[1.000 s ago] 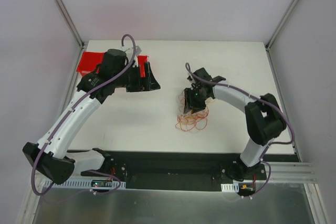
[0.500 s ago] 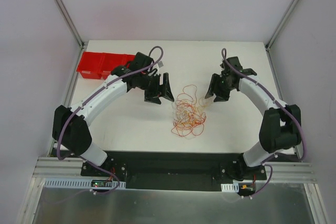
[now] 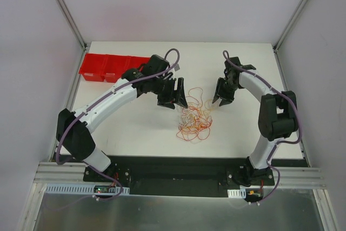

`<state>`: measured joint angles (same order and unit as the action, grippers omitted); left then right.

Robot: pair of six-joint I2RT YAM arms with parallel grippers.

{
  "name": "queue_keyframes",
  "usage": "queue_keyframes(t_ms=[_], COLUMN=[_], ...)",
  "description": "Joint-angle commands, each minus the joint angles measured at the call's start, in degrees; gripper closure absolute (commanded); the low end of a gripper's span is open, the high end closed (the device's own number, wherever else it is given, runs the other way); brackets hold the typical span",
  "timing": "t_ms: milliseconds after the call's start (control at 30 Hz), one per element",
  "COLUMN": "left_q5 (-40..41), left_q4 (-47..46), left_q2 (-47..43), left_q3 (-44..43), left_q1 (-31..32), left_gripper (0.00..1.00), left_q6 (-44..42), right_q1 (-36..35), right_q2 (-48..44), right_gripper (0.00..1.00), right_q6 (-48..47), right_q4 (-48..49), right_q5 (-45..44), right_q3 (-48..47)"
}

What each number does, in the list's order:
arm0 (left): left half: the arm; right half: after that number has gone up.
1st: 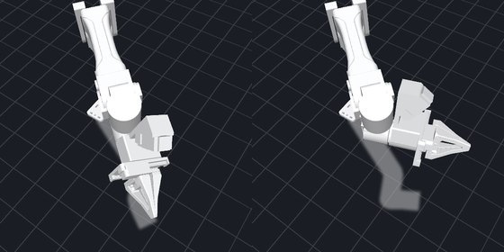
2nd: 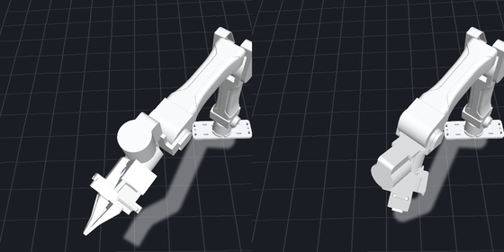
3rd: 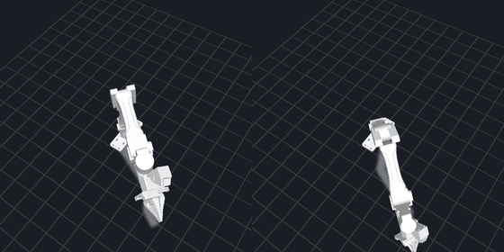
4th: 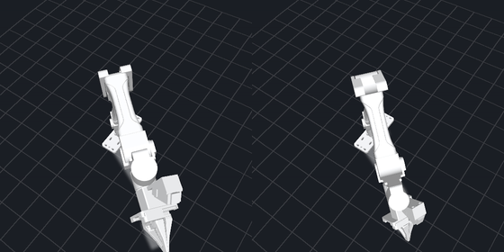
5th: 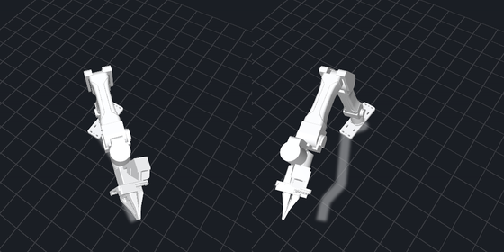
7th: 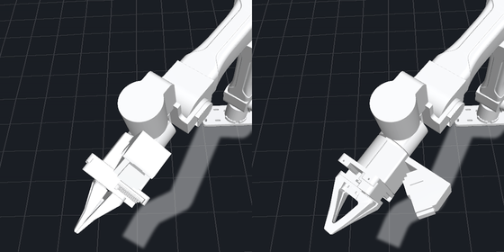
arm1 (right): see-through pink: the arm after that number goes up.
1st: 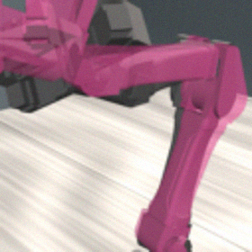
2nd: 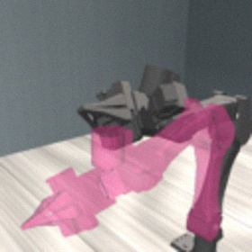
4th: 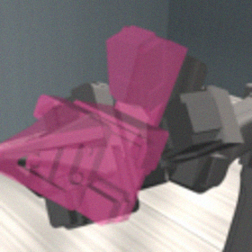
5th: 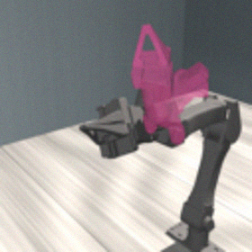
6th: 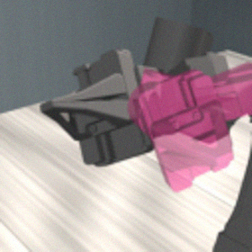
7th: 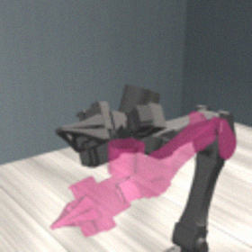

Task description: Untangle the cables

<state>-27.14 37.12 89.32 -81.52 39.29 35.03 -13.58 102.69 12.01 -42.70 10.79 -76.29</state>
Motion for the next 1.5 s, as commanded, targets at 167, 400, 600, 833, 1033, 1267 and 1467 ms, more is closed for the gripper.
queue_keyframes(t_ms=[167, 400, 600, 833, 1033, 1267, 1467], left_q5=[1.6, 0.5, 0.4, -0.1, 0.8, -2.4, -5.8], left_q4=[2.1, 2.2, 2.2, 2.1, -3.1, -15.6, -23.7], left_q2=[-7.0, -9.9, -11.3, -10.3, -10.6, -10.1, -8.1], left_q3=[3.7, 6.4, 6.1, 2.1, -2.2, -4.8, -6.8], left_q1=[-0.1, 0.1, 0.2, 0.2, 0.1, 0.1, 0.1], left_gripper=[0.32, 0.31, 0.32, 0.37, 0.41, 0.36, 0.23], left_q6=[0.0, 0.8, 0.7, -1.4, -2.9, -1.6, -0.7], right_q1=[-2.2, -3.1, -3.2, -4.3, -4.7, -5.0, -5.9], right_q2=[4.0, 7.1, 5.7, -5.8, -18.5, -29.6, -32.7], right_gripper=[0.59, 0.69, 0.92, 1.00, 1.00, 1.00, 1.00], right_q6=[1.2, 0.7, -0.4, -2.5, -1.8, 5.7, 12.9], right_q4=[1.7, 2.1, 2.6, -2.4, -2.2, 9.6, 16.5], right_q5=[0.0, -0.9, -1.8, -1.2, 8.2, 19.3, 22.4], right_q3=[-3.2, -3.9, -2.6, -5.2, -8.3, -10.4, -13.4])
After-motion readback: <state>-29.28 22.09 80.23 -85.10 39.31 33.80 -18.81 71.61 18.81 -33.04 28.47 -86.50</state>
